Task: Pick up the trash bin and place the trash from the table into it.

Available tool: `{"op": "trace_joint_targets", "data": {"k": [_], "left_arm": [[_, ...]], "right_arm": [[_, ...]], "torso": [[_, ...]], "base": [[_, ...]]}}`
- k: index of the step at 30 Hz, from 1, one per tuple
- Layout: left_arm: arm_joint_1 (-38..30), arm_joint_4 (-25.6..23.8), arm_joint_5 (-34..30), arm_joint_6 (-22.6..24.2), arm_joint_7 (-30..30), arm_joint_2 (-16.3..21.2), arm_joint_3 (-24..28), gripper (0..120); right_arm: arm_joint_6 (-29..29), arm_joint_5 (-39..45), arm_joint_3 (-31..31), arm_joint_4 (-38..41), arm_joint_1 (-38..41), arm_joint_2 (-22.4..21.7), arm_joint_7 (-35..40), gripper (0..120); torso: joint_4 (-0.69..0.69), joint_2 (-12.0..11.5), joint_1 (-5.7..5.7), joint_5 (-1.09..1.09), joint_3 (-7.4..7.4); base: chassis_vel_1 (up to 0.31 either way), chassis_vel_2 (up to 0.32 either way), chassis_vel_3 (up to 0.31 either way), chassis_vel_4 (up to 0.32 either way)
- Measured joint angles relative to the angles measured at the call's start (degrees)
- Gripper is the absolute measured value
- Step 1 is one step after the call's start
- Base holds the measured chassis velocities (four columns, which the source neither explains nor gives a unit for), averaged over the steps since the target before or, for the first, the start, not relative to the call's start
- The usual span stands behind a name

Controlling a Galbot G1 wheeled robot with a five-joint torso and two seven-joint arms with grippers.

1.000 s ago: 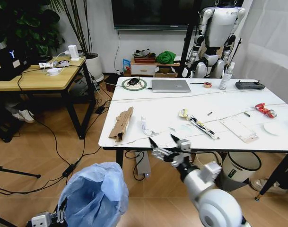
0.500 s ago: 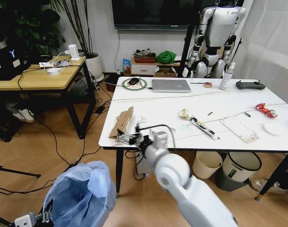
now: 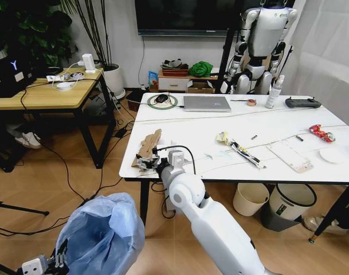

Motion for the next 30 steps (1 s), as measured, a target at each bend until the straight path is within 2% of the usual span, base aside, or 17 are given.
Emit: {"op": "trace_joint_targets", "data": {"k": [8,9,11,15,17,21,23,30], "left_arm": [[0.1,-0.2,0.6,0.0,0.0,0.0,0.6,0],[0.2,-0.2,0.6,-0.1,0.0,0.1,0.6,0],[0.3,-0.2,0.7,-0.2,0.0,0.1,0.6,0],[0.0,-0.1,0.9,-0.4,0.0,0.2,0.8,0],[0.0,0.0,0.9,-0.5,0.0,0.3,0.9,0],[-0.4,0.4,1.2,-0.5,0.0,0.4,1.3,0],[-0.5,0.5,1.2,-0.5,0.0,0.6,1.5,0],[-0.9,0.4,1.4,-0.1,-0.1,1.2,2.3,0]], "right_arm": [[0.9,-1.6,-0.2,-3.2,0.1,1.3,-0.8,57],[0.9,-2.0,-0.2,-3.4,0.1,1.4,-1.0,49],[1.0,-2.3,-0.2,-3.5,0.1,1.4,-1.1,46],[1.3,-3.5,-0.1,-3.5,-0.4,0.8,-1.8,29],[1.4,-3.7,-0.1,-3.5,-0.5,0.6,-1.9,26],[1.6,-4.0,0.2,-3.2,-1.2,-0.2,-2.4,8],[1.7,-4.0,0.3,-3.1,-1.3,-0.4,-2.5,3],[2.3,-0.3,2.0,1.1,-1.8,-2.4,-3.6,0]], "torso": [[0.00,0.0,-0.01,0.01,-0.01],[0.00,0.0,-0.01,0.00,-0.02],[0.00,0.0,-0.01,0.01,-0.02],[0.00,0.0,-0.02,0.01,-0.02],[0.00,0.0,-0.02,0.01,-0.02],[0.00,0.0,-0.02,0.01,-0.03],[0.00,0.0,-0.02,0.01,-0.03],[0.01,0.0,-0.02,0.01,-0.03]], "base": [[0.000,0.000,0.000,0.000],[0.000,0.000,0.000,0.000],[0.000,0.000,0.000,0.000],[0.000,0.000,0.000,0.000],[0.000,0.000,0.000,0.000],[0.000,0.000,0.000,0.000],[0.000,0.000,0.000,0.000],[0.000,0.000,0.000,0.000]]}}
